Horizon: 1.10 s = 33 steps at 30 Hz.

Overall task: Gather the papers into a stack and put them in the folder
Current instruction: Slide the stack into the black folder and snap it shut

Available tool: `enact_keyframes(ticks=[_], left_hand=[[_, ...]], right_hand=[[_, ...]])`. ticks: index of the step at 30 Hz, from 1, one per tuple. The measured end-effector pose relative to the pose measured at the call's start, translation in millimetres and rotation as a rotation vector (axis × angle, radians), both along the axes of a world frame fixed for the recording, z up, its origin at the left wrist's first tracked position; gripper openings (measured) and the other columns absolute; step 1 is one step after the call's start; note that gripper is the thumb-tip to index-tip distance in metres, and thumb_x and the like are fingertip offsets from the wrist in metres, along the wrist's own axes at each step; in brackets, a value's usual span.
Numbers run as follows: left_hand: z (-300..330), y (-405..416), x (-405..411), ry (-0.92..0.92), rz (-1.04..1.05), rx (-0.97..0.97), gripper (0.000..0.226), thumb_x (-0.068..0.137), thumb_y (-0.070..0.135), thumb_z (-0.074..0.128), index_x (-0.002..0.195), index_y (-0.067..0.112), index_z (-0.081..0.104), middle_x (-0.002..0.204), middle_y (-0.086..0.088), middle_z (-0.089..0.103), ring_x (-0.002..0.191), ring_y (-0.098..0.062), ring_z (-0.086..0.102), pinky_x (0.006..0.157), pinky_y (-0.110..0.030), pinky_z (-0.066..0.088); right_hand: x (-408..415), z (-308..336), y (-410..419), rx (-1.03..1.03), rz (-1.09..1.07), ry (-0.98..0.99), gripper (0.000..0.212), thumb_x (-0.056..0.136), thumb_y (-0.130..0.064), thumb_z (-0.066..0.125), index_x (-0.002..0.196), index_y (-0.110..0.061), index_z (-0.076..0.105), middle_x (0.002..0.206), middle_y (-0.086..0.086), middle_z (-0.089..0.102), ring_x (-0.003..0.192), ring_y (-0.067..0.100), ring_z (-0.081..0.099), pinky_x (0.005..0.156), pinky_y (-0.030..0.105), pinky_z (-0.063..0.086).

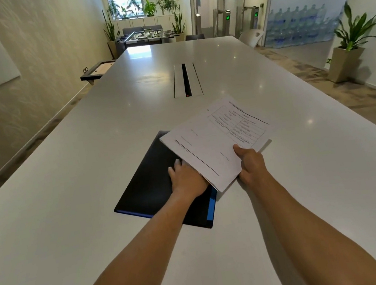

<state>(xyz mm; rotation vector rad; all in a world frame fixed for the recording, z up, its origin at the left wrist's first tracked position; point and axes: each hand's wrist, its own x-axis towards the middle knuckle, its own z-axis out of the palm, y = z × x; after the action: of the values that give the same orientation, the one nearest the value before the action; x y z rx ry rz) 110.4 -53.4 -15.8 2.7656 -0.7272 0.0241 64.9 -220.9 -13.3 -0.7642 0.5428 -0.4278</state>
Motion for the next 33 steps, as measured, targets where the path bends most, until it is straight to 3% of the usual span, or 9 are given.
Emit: enact_keyframes(ticks=[3,7,11,18,24,27,33], left_hand=[[3,2,1,0.095,0.002,0.069,0.086,0.090,0.054,0.053,0.156,0.016,0.012,0.159,-0.016,0.023,0.147,-0.044,0.013,0.112,-0.068,0.011],[5,-2,-3,0.162,-0.022,0.151,0.091,0.091,0.054,0.051,0.156,0.016,0.000,0.161,-0.017,0.014,0.146,-0.050,0.003,0.107,-0.076,0.005],[15,-1,-2,0.266,-0.042,0.164,0.089,0.092,0.051,0.051,0.156,0.015,0.001,0.162,-0.018,0.012,0.146,-0.049,-0.001,0.108,-0.076,0.003],[29,5,-4,0.329,-0.080,0.140,0.086,0.092,0.051,0.056,0.157,0.019,0.010,0.162,-0.015,0.014,0.148,-0.046,0.001,0.111,-0.074,0.006],[29,5,-4,0.339,-0.146,0.168,0.091,0.087,0.058,0.057,0.157,0.030,0.006,0.165,-0.009,0.005,0.147,-0.047,-0.005,0.107,-0.079,0.002],[23,8,-2,0.310,-0.168,0.182,0.095,0.081,0.067,0.057,0.155,0.038,0.005,0.165,-0.002,0.000,0.147,-0.045,-0.008,0.103,-0.082,0.000],[15,13,-3,0.177,-0.246,0.156,0.082,0.085,0.067,0.048,0.154,0.037,0.016,0.162,-0.003,0.017,0.148,-0.039,0.010,0.106,-0.078,0.006]], right_hand=[[0,-4,0,0.010,-0.008,-0.035,0.036,0.090,0.000,0.065,0.112,-0.028,0.064,0.116,0.007,0.072,0.104,0.030,0.068,0.085,0.051,0.058],[1,-6,2,0.001,-0.032,-0.061,0.045,0.089,0.000,0.066,0.127,-0.024,0.060,0.118,0.007,0.070,0.103,0.029,0.068,0.080,0.047,0.060],[2,-8,2,-0.003,-0.036,-0.047,0.050,0.089,0.000,0.066,0.133,-0.022,0.057,0.119,0.008,0.070,0.106,0.032,0.067,0.088,0.055,0.056],[3,-11,0,-0.024,-0.042,-0.018,0.049,0.089,-0.003,0.067,0.132,-0.022,0.055,0.119,0.007,0.069,0.105,0.030,0.067,0.089,0.054,0.056],[5,-14,-2,-0.064,-0.040,-0.040,0.045,0.089,-0.002,0.067,0.127,-0.024,0.057,0.119,0.007,0.069,0.105,0.029,0.067,0.089,0.051,0.056],[6,-15,-1,-0.097,-0.047,-0.052,0.047,0.090,-0.002,0.067,0.128,-0.026,0.055,0.119,0.005,0.069,0.105,0.027,0.066,0.089,0.049,0.057],[6,-17,1,-0.205,-0.037,-0.053,0.042,0.091,-0.005,0.066,0.117,-0.036,0.057,0.115,0.000,0.069,0.103,0.023,0.066,0.086,0.043,0.058]])
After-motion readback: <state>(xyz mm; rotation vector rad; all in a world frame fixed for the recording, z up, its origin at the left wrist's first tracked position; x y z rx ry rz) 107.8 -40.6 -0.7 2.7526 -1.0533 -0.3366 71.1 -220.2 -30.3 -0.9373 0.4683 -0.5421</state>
